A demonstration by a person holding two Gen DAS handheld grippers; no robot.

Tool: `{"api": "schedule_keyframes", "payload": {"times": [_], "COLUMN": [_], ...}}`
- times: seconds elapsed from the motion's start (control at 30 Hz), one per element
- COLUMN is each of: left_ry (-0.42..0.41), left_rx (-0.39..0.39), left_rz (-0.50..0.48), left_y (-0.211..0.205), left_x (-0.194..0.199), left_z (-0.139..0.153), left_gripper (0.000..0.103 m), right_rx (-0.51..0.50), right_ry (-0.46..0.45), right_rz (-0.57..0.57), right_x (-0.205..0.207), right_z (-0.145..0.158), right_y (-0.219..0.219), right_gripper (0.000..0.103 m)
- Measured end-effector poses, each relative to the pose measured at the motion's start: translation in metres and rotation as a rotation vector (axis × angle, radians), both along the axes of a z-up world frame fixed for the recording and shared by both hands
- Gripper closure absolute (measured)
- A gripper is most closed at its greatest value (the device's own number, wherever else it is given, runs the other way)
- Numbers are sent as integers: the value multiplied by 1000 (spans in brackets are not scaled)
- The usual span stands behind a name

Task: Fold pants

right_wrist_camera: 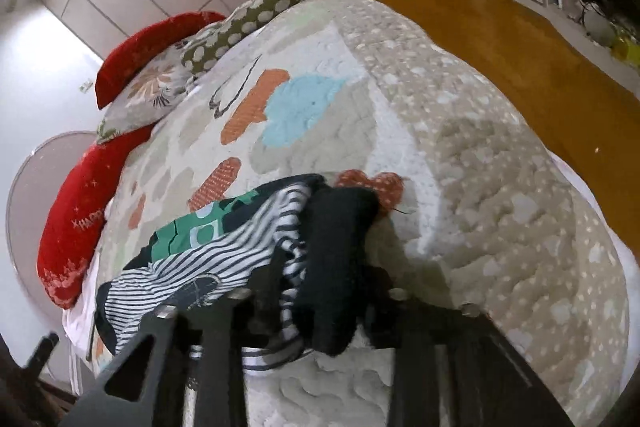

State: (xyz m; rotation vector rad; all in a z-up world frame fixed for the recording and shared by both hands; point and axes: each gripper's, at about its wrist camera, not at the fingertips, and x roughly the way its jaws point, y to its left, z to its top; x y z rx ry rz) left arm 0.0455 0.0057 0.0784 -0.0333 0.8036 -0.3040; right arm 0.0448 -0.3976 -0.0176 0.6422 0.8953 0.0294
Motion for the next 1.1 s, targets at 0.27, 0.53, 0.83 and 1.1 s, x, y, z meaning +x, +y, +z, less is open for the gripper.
{"api": "schedule_keyframes", "payload": {"times": [0.27,0.53,0.83,1.1], "left_ry": [188,330,380,292], "left_rx": [-32,52,215,-59], "left_rz": [-341,-590,-714,-579], "left_y": [-161,-310,-371,-283], "left_x": [100,139,133,143], "left_z": [-16,-68,-113,-59], "left_gripper": [36,36,74,85], "right_rx": [55,52,6,-54], "right_ry": [-96,-83,-107,-176], "right_rz": [-6,23,16,89], "right_x": [-35,-34,-29,-21], "right_z": [10,-4,-10,25], "right_y": [-8,10,16,41], "right_gripper": [33,33,55,75]}}
